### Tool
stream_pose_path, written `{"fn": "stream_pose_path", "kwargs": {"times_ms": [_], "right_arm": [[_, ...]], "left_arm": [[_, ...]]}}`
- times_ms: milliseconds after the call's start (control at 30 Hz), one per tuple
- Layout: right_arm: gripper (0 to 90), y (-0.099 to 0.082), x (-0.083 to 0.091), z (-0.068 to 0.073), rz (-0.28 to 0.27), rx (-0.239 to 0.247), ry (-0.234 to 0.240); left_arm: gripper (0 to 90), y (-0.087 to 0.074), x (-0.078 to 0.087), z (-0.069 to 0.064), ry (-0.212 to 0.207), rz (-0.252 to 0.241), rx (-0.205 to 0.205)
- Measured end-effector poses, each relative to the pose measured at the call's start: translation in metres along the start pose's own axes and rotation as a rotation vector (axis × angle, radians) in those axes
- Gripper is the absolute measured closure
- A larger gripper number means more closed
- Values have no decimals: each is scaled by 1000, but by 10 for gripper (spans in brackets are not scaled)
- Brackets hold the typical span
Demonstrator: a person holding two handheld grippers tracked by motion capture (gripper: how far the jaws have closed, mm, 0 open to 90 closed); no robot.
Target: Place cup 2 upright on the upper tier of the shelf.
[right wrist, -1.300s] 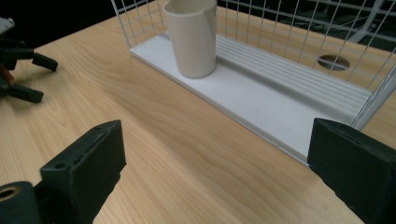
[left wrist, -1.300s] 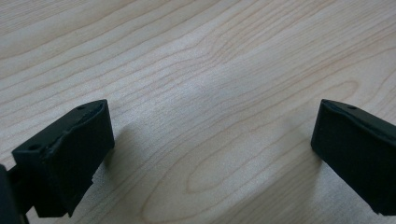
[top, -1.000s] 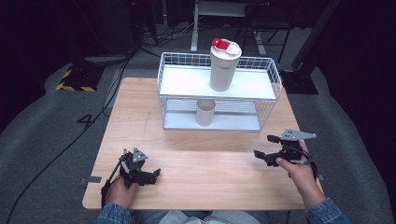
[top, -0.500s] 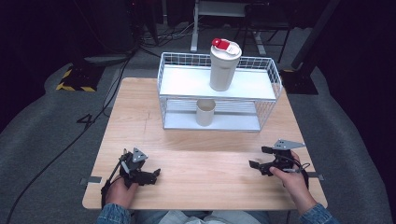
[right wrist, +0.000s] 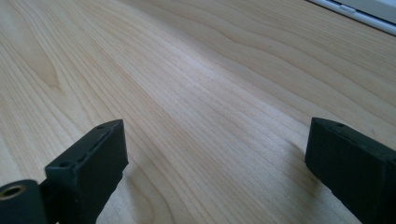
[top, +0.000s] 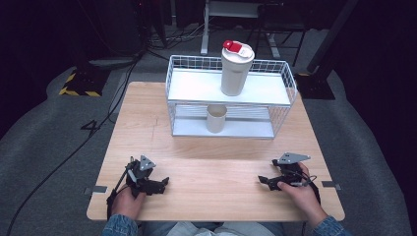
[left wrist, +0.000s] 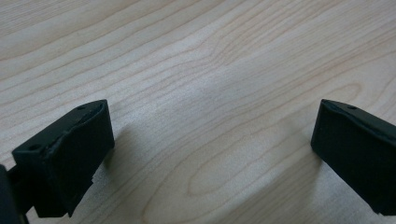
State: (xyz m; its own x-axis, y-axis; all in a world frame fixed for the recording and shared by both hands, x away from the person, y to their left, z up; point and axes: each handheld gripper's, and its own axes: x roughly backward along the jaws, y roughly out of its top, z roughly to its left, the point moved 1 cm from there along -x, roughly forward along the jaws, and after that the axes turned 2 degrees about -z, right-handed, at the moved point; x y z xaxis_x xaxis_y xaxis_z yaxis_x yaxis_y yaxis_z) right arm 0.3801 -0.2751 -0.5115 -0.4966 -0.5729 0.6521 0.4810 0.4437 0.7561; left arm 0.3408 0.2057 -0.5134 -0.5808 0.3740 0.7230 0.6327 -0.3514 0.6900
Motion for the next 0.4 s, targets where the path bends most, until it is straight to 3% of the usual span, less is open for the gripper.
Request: {"fn": "stream_pose_path", "kwargs": {"times_ms": [167,400], "right_arm": [[0,1,-4,6,35,43,-37],[0,1,-5,8,36,27,-58]], "left_arm": [[0,1,-1,0,3,-1,7],[0,1,-1,0,0,2,6]]}}
